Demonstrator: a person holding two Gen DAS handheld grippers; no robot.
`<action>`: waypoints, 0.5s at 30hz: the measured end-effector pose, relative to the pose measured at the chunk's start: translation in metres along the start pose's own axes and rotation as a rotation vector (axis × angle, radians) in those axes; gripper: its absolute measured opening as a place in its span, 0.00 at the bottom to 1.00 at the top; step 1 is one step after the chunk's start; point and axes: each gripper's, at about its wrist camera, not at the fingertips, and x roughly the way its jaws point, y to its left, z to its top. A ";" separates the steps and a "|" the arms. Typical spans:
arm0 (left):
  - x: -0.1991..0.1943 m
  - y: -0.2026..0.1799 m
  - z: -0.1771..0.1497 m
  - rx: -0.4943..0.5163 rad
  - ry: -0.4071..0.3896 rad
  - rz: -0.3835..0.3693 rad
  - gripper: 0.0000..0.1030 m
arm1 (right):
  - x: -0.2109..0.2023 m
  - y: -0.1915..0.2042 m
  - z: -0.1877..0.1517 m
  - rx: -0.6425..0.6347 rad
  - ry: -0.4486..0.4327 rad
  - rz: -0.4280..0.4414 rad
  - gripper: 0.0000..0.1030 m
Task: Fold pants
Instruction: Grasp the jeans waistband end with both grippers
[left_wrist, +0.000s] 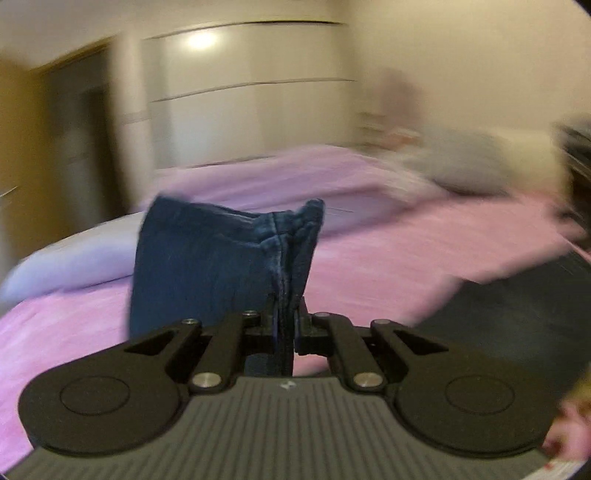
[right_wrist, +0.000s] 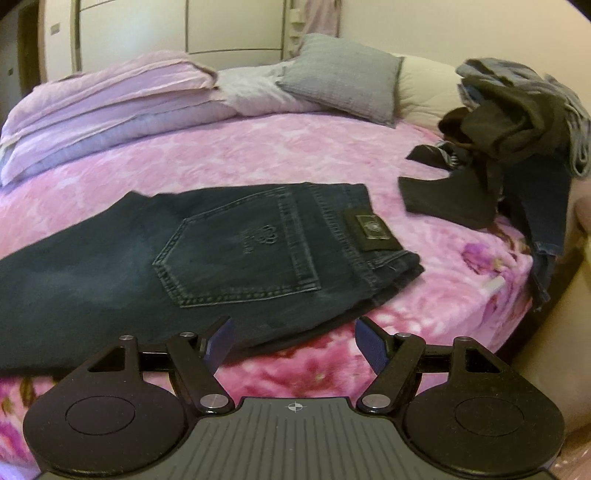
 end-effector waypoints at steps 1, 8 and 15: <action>0.007 -0.024 -0.007 0.033 0.026 -0.067 0.06 | 0.000 -0.003 0.000 0.008 -0.002 0.000 0.67; 0.037 -0.096 -0.075 0.008 0.251 -0.251 0.19 | 0.003 -0.006 -0.002 0.062 0.014 0.071 0.67; -0.009 -0.022 -0.050 -0.212 0.237 -0.226 0.35 | 0.024 0.032 0.008 0.374 0.051 0.582 0.67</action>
